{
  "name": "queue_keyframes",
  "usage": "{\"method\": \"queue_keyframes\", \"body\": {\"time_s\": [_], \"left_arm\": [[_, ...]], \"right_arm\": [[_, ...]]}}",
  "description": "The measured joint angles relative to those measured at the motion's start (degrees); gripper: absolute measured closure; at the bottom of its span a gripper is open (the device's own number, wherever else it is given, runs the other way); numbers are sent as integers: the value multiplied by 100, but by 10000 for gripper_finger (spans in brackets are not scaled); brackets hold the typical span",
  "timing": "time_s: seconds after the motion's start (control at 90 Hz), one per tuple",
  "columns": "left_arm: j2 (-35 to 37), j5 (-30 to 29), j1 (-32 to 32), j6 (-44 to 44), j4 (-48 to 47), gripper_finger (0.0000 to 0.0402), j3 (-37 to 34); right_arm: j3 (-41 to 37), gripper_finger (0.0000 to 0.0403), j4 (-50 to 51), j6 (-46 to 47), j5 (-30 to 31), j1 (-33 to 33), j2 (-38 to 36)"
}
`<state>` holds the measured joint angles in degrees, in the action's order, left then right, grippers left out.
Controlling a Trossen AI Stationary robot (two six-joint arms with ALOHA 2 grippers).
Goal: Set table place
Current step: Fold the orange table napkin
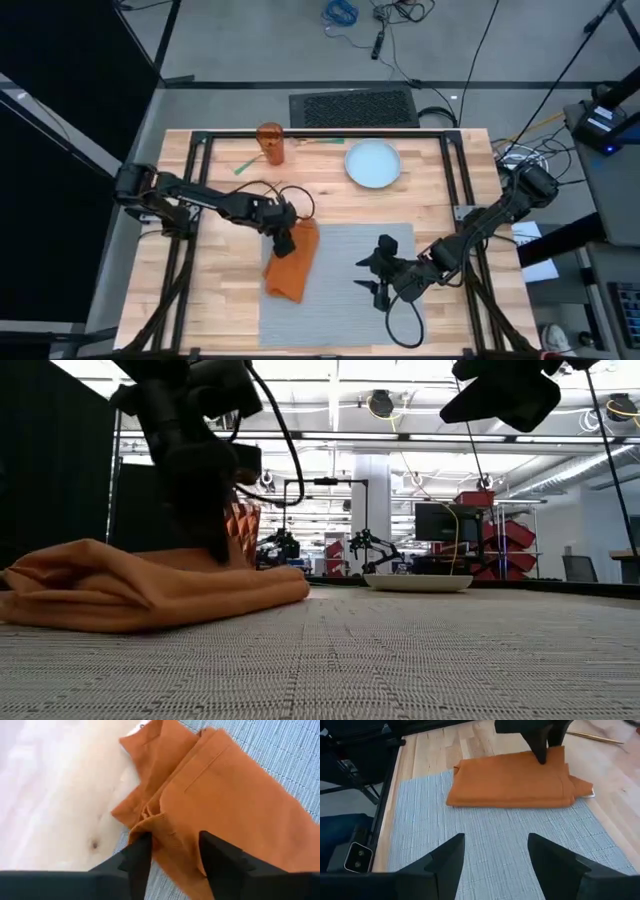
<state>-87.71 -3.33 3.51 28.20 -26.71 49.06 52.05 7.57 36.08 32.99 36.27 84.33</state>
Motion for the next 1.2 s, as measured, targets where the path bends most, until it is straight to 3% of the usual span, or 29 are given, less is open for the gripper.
{"method": "queue_keyframes", "body": {"time_s": [0.5,0.756,0.989,1.122,1.2], "left_arm": [[338,-298,-7,-6,-449,225,2],[549,-850,-7,-3,-1901,225,9],[991,-901,18,0,-1682,225,9],[1300,-376,306,150,-1199,225,9],[1387,-156,557,227,-943,225,9]], "right_arm": [[0,200,-13,300,-8,-22,0],[0,200,-2,285,-9,-20,0],[0,200,-19,304,-9,-65,4],[2,200,-201,534,-49,-146,217],[2,200,-649,549,-398,-253,452]]}}
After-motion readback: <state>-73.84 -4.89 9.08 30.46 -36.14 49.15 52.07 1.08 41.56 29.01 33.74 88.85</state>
